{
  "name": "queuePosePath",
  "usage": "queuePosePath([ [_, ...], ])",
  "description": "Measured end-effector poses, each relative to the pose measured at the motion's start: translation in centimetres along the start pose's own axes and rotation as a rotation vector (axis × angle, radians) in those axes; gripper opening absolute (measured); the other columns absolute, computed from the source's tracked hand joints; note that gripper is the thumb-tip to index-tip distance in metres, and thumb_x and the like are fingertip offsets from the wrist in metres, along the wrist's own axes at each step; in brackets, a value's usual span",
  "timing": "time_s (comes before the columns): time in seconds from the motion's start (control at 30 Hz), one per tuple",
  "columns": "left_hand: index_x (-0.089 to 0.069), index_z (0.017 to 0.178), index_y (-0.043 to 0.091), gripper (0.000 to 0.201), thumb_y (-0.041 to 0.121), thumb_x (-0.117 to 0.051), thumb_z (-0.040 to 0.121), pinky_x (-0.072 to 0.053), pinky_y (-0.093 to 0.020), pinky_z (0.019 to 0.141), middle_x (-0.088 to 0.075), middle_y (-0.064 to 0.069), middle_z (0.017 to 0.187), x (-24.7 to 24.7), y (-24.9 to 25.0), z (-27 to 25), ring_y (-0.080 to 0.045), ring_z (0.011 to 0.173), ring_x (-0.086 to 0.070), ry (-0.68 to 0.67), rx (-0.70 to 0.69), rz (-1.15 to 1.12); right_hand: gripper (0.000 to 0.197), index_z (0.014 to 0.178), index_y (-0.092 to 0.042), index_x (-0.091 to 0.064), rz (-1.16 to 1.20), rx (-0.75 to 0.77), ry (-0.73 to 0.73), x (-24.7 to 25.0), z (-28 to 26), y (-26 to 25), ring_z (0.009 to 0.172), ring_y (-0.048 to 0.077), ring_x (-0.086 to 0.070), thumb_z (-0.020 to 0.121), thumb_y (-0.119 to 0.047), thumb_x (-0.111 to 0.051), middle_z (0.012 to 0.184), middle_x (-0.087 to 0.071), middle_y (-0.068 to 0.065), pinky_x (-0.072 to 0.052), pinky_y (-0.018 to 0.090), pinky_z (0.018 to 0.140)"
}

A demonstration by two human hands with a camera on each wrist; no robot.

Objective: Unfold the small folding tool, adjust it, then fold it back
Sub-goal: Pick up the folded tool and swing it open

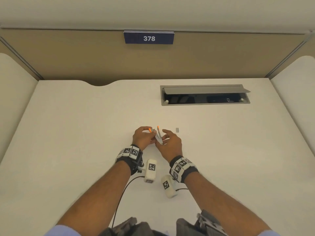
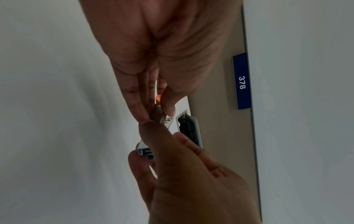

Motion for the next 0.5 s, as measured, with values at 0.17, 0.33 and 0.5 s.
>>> queuePosePath([
  [0.17,-0.067,0.115,0.006,0.028,0.005,-0.072,0.088,-0.062,-0.034,0.068,-0.074,-0.026,0.097,-0.1,2.6,-2.4,-0.031,0.084,-0.074,-0.096,-0.098,-0.016,0.067,0.134,-0.022,-0.059,0.154,0.032,-0.007,1.4,-1.6,-0.7,0.074,0.01,-0.069,0.074,-0.029,-0.089,0.094,-0.067,-0.004,-0.056,0.016,0.066],
  [0.33,-0.066,0.122,0.007,0.033,0.004,-0.069,0.09,-0.062,-0.04,0.078,-0.074,-0.022,0.097,-0.3,4.6,-5.3,-0.028,0.086,-0.075,-0.198,-0.178,-0.037,0.051,0.126,-0.025,-0.067,0.284,0.028,-0.001,3.5,-2.6,-1.9,0.075,0.019,-0.077,0.08,-0.039,-0.084,0.092,-0.074,0.001,-0.065,0.035,0.072],
  [0.5,-0.069,0.119,0.003,0.033,0.004,-0.073,0.086,-0.061,-0.049,0.085,-0.073,-0.025,0.104,-0.7,5.6,-7.6,-0.04,0.097,-0.073,-0.256,-0.258,0.025,0.033,0.114,-0.022,-0.076,0.397,0.02,0.0,5.1,-3.1,-3.4,0.078,0.024,-0.078,0.085,-0.038,-0.079,0.096,-0.077,0.006,-0.066,0.043,0.071],
])
Point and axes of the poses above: each hand's wrist, its own z-axis towards the middle knuckle, its own x-axis out of the back of the hand, y = z × x, the point moved 9 cm from there along z, towards the middle knuckle
